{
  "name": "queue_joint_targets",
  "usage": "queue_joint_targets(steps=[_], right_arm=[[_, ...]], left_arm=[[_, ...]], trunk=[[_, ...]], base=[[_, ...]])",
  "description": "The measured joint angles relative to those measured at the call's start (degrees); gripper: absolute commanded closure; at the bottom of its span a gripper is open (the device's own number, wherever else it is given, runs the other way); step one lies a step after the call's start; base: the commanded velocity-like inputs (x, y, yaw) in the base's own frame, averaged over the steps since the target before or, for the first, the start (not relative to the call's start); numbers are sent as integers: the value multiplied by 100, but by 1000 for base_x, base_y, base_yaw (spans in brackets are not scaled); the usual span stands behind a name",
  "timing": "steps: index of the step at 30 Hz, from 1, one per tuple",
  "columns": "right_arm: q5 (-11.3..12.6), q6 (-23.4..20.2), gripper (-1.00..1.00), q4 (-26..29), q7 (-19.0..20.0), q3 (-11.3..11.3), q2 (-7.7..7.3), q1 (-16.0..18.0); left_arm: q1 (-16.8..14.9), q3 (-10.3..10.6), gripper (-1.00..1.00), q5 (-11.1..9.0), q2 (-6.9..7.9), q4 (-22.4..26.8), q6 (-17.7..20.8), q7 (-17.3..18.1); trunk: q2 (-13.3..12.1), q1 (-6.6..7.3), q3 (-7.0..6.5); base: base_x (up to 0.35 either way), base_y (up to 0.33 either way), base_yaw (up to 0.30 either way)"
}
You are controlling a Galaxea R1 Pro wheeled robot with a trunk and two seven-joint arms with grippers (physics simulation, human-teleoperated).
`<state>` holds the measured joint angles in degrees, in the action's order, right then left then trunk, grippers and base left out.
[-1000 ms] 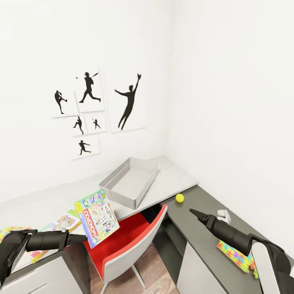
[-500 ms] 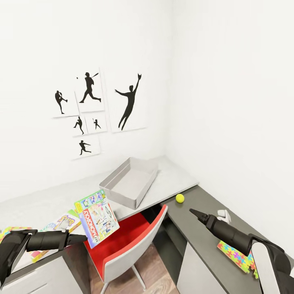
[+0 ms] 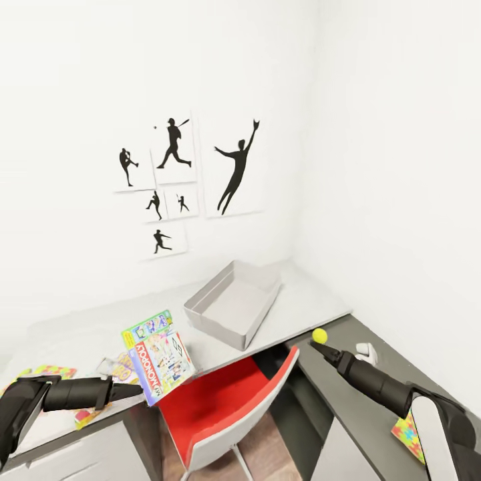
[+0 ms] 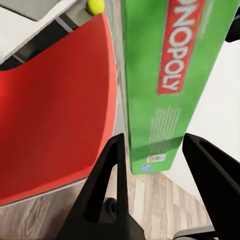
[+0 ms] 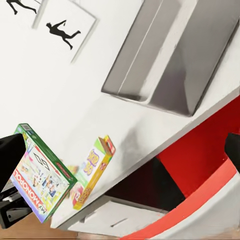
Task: Put all the toys in the child's room - the three board games (two on the bed and one on the table), the two jigsaw puzzles on the table, and the tennis ball on the table - inside the toy box on the table in the child's room.
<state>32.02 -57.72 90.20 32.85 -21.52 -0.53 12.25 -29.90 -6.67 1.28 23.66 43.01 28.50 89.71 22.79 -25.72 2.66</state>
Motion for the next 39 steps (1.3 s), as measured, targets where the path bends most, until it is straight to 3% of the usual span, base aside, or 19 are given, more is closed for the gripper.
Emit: queue_joint_targets(steps=[11,18,39], right_arm=[[6,9,-100,-35,19,-5,-1,-1],[7,11,-100,-38,23,-10,-1,-1],[2,27,-100,-134,24,-10,-2,-1]], left_arm=[[-2,3,100,0,-1,-1,4,0],[-2,5,100,0,-1,-2,1,-1],[-2,-4,100,0,8,-2,-1,0]], trunk=[[0,0,0],[0,0,0],[0,0,-38]], base=[[190,13,202],[263,0,13],[103,11,-52]])
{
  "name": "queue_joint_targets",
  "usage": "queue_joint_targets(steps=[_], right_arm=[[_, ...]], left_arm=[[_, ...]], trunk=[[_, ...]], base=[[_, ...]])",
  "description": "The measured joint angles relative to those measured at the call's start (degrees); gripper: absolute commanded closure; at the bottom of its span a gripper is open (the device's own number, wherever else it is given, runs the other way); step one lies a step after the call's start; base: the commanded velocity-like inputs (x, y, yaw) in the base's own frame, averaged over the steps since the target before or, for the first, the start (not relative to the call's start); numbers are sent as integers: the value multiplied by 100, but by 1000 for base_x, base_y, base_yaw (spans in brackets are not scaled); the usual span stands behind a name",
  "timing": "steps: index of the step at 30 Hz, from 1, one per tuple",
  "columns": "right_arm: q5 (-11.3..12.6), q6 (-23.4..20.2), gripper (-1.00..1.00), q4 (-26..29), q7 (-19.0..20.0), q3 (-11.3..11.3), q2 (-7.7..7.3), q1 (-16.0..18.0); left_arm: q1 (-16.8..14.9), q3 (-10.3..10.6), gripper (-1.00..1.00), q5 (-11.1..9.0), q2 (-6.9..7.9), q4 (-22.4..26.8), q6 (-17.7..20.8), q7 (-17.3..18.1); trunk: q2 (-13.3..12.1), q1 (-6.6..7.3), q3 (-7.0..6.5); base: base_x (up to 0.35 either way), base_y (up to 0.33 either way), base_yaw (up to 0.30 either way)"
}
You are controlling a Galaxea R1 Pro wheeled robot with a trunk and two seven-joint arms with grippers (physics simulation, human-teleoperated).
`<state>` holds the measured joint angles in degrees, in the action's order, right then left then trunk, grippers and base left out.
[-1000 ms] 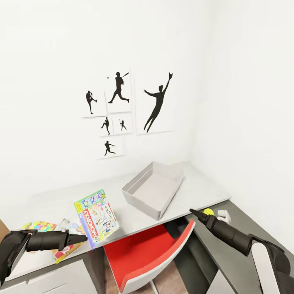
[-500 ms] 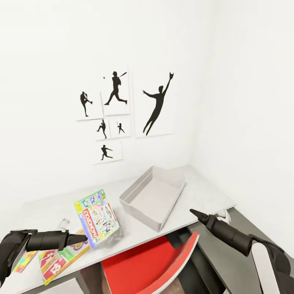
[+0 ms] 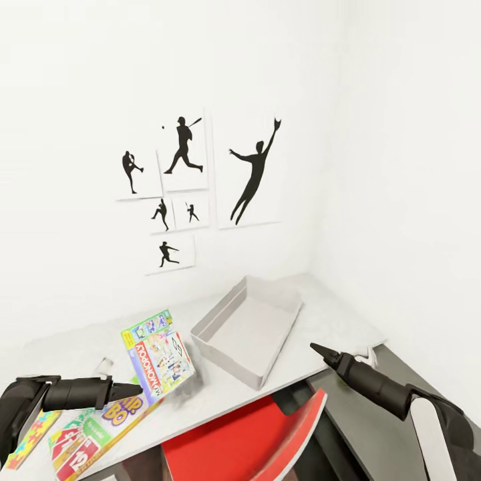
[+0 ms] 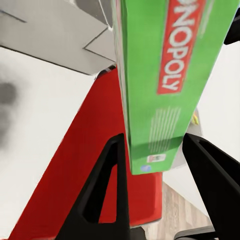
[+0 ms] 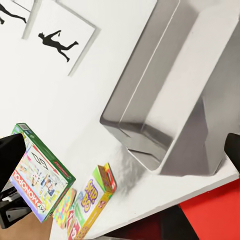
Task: Put all the toys in the child's room - the three board games (two on the bed and one on the table), the two jigsaw puzzles on the table, and the tennis ball on the table - inside the toy box on the table in the child's room.
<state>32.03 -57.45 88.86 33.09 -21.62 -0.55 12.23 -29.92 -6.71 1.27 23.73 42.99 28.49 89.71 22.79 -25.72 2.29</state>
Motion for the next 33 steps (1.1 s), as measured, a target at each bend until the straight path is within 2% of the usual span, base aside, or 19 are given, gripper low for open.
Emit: queue_joint_targets(steps=[11,33], right_arm=[[-4,4,-100,-1,0,0,0,0],[-38,9,-100,-63,-9,5,1,0]], left_arm=[[0,-1,100,-8,3,5,-1,1],[0,0,100,-1,0,4,0,0]], trunk=[[0,-1,0],[0,0,0]], base=[[69,-5,0],[147,-26,0]])
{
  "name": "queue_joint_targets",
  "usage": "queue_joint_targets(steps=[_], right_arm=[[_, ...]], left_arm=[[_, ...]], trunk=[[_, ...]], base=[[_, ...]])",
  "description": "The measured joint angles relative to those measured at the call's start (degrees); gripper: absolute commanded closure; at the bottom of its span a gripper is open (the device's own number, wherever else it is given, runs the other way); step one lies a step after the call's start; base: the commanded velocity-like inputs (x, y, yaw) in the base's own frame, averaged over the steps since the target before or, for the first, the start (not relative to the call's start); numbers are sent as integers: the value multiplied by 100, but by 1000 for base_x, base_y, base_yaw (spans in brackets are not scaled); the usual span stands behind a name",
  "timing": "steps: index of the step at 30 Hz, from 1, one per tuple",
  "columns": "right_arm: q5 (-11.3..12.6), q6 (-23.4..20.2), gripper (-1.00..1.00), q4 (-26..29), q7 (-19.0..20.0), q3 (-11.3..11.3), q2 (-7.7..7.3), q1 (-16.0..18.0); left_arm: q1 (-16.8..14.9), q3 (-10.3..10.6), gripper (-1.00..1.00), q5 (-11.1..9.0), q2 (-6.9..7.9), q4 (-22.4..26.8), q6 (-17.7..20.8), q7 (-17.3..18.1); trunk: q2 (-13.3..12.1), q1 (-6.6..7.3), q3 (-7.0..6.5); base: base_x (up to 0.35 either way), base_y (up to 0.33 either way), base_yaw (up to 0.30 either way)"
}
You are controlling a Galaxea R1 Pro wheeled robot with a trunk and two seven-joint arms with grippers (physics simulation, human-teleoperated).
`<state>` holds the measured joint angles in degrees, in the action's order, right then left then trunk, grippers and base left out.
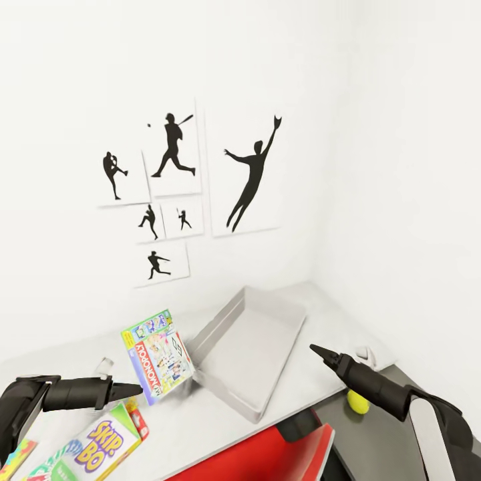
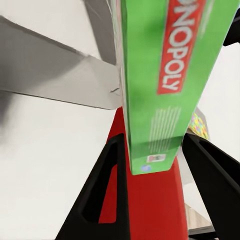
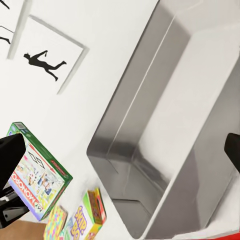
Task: Put all the toys in the child's room - the three board games (two on the bed and one on the table), the two jigsaw puzzles on the table, and the tennis ball on the table - inside the toy box on the table in the child's room.
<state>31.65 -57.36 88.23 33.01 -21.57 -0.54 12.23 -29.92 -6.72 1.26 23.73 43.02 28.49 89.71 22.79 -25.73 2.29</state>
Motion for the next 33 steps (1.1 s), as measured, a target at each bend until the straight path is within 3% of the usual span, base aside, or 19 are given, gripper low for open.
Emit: queue_joint_targets(steps=[33], right_arm=[[-22,3,-100,-3,-9,4,0,0]], left_arm=[[0,0,100,-5,0,1,0,0]], trunk=[[0,-2,0]], base=[[61,0,0]])
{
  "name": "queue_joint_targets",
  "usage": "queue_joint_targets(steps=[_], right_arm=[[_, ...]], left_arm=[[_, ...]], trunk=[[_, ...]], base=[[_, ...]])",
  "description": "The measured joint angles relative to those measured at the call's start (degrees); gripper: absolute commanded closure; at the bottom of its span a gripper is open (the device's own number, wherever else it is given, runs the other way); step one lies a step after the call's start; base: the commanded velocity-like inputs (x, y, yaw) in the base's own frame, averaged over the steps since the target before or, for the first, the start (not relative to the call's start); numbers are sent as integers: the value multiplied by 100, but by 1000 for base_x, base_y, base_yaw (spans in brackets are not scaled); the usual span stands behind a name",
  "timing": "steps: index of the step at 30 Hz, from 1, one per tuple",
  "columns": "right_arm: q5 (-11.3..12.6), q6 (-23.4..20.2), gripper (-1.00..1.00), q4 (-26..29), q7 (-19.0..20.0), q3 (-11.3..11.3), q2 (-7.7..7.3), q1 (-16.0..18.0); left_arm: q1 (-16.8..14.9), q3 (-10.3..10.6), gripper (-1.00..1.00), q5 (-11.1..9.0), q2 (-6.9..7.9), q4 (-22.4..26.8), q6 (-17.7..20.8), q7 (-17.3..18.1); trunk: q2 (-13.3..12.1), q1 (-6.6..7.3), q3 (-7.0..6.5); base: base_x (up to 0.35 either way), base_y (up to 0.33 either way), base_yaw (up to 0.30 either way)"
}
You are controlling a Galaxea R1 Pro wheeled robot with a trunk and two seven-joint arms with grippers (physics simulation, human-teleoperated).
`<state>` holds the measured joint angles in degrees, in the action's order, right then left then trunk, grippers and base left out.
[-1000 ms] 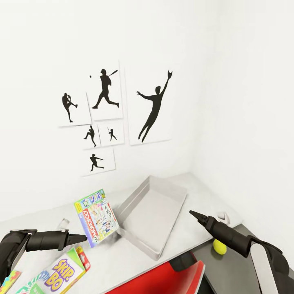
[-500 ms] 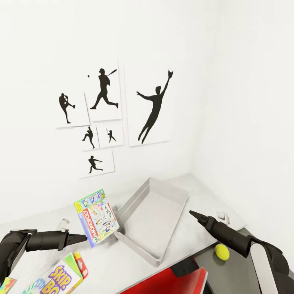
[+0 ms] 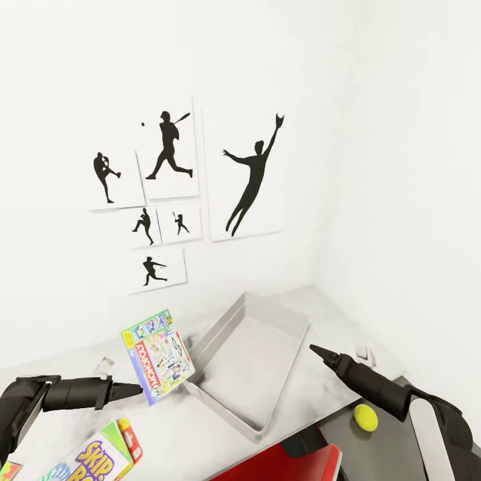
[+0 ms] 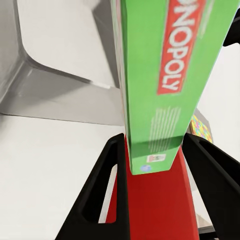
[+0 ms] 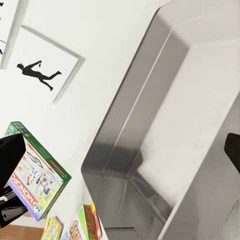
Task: Put all the toys in the child's room - the three board games (two on the bed and one on the table), the two jigsaw puzzles on the table, and the tennis ball on the table - inside the toy box on the table in the child's room.
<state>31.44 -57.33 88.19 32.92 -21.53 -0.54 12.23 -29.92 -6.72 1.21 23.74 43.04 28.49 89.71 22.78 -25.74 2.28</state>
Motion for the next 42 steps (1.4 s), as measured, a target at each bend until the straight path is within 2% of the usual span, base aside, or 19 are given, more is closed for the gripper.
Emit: queue_joint_targets(steps=[30,35,37,42], right_arm=[[-5,18,-100,-43,-40,1,6,0],[-30,202,-100,-243,-49,0,4,0],[-61,269,-100,-307,-88,-43,68,0],[-61,375,-100,-350,-91,-19,81,0]], left_arm=[[0,-1,100,-1,8,1,0,0],[0,0,100,-2,8,1,0,0],[-26,-62,100,60,74,-64,-61,-3],[-26,-111,100,211,158,-131,-217,-9]], trunk=[[0,0,0],[0,0,0],[0,0,0],[0,0,0]], base=[[0,0,0],[0,0,0],[0,0,0],[0,0,0]])
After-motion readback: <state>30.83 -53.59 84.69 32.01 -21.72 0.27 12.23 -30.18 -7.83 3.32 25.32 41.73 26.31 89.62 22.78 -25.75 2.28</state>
